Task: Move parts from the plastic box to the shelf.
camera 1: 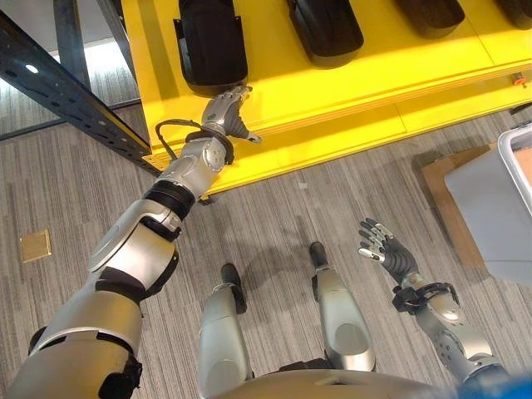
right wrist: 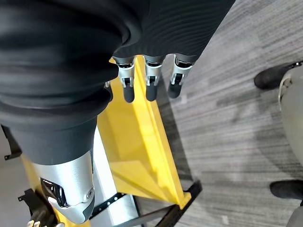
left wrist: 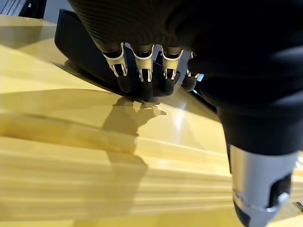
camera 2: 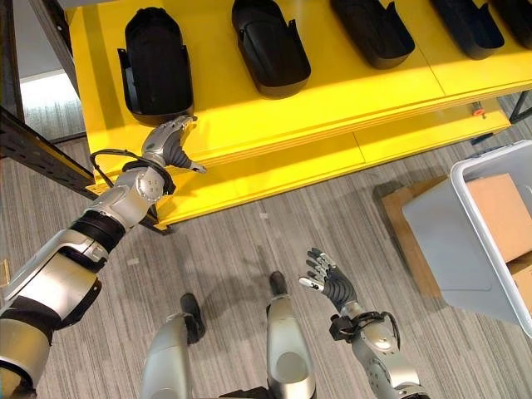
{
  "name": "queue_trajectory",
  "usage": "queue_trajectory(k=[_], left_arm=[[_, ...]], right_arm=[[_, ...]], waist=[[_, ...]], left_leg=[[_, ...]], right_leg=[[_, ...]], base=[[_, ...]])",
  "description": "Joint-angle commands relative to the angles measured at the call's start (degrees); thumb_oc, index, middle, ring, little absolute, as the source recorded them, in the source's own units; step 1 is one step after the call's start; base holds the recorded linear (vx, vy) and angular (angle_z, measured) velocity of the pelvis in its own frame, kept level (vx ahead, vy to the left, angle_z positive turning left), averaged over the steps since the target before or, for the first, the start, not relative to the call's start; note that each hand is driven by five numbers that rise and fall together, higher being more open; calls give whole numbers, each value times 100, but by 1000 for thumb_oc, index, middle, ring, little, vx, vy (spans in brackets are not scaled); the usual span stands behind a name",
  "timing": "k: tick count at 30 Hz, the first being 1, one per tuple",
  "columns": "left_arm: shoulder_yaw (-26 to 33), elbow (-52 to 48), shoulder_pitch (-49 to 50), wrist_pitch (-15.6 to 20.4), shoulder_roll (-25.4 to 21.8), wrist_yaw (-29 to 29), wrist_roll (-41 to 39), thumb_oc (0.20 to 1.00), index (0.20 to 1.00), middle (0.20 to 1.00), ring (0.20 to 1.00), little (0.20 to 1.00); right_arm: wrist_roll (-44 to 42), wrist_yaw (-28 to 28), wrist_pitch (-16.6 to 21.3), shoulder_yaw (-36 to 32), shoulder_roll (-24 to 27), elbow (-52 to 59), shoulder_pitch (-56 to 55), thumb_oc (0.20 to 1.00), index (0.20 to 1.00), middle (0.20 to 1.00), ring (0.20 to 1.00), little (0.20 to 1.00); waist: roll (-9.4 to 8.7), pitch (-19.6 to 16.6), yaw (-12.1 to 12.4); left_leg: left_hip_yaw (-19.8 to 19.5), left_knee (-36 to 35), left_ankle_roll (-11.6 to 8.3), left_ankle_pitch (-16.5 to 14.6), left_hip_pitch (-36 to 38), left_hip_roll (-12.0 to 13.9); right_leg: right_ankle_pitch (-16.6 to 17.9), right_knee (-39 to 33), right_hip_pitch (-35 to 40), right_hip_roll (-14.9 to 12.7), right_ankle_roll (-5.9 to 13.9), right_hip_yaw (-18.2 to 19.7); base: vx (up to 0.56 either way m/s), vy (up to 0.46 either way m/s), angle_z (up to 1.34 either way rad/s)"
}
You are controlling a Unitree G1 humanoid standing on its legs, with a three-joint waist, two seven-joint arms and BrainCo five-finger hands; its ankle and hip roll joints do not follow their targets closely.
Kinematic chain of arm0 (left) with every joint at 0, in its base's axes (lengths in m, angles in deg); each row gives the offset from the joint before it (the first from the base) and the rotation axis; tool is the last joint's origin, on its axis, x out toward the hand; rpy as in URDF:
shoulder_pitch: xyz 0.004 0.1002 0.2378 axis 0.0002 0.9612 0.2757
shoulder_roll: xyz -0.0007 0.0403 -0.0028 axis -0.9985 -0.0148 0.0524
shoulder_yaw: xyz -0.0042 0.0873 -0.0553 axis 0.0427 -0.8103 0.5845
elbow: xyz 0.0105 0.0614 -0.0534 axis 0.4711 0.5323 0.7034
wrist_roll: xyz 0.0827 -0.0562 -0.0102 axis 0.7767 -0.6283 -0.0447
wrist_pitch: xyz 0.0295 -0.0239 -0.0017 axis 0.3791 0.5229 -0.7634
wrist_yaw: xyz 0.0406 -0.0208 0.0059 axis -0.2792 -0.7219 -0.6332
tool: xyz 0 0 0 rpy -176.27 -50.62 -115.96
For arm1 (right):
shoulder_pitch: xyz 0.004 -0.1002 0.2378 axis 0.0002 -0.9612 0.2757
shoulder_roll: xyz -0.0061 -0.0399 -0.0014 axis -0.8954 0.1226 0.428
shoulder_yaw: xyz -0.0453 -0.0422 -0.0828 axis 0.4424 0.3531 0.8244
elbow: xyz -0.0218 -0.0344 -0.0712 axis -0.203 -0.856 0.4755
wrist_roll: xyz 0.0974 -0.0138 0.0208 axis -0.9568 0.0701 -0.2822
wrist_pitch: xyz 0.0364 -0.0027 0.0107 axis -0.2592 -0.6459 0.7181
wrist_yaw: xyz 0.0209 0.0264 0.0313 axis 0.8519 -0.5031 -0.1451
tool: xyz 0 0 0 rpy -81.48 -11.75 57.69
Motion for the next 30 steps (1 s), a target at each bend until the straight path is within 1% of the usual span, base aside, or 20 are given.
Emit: queue_trajectory(k=[1, 30], left_arm=[[20, 294, -363, 117, -334, 153, -89, 1000, 1000, 1000, 1000, 1000], [-255, 728, -865, 134, -369, 164, -128, 1000, 1000, 1000, 1000, 1000]], right_arm=[[-176, -95, 207, -176, 374, 245, -213, 1000, 1000, 1000, 1000, 1000], [-278, -99, 246, -239, 447, 254, -274, 1000, 1000, 1000, 1000, 1000]], waist=[[-51, -309, -26], [-77, -363, -178]], left_leg=[[-645, 60, -312, 184, -290, 295], [-570, 132, -309, 154, -367, 348]], right_leg=[[-887, 398, 440, -295, -98, -86], [-872, 446, 277, -270, -75, 42]], base=[[0, 0, 0], [2, 0, -1]])
